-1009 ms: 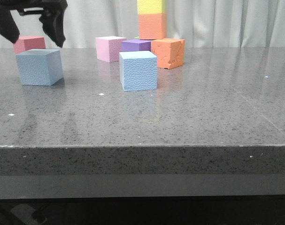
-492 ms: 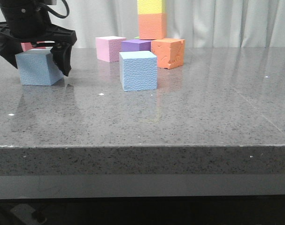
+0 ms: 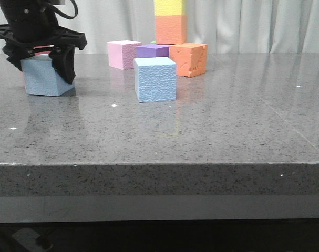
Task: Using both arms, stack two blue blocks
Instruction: 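Lift the cube with the left gripper and move it above the placed cube, then lower the cube onto the placed cube, open the left gripper, withdraw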
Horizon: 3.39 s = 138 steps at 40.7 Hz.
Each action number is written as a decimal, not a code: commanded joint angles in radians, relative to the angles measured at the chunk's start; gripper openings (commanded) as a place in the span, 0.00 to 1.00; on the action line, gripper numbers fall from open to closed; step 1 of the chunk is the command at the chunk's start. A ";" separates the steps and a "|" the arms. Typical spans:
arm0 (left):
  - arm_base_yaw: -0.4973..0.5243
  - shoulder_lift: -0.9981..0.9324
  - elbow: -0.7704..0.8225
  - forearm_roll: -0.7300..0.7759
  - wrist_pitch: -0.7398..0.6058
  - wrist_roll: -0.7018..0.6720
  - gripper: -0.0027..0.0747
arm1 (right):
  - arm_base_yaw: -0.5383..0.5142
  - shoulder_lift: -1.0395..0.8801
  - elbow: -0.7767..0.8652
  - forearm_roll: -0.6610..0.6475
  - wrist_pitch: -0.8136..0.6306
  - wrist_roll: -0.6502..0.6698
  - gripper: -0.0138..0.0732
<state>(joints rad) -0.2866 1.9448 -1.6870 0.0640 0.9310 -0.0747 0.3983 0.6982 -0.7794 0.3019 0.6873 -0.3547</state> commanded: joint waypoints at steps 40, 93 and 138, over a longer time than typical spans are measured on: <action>-0.148 -0.056 -0.358 -0.637 0.119 1.158 0.51 | -0.009 -0.004 -0.025 0.016 -0.066 -0.005 0.85; -0.186 0.033 -0.358 -0.506 0.153 1.121 0.51 | -0.009 -0.004 -0.025 0.016 -0.066 -0.005 0.85; -0.186 -0.030 -0.358 -0.506 0.155 1.144 0.88 | -0.009 -0.004 -0.025 0.016 -0.066 -0.005 0.85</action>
<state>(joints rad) -0.4650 2.0133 -2.0153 -0.4086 1.1170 1.1009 0.3983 0.6982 -0.7794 0.3019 0.6873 -0.3552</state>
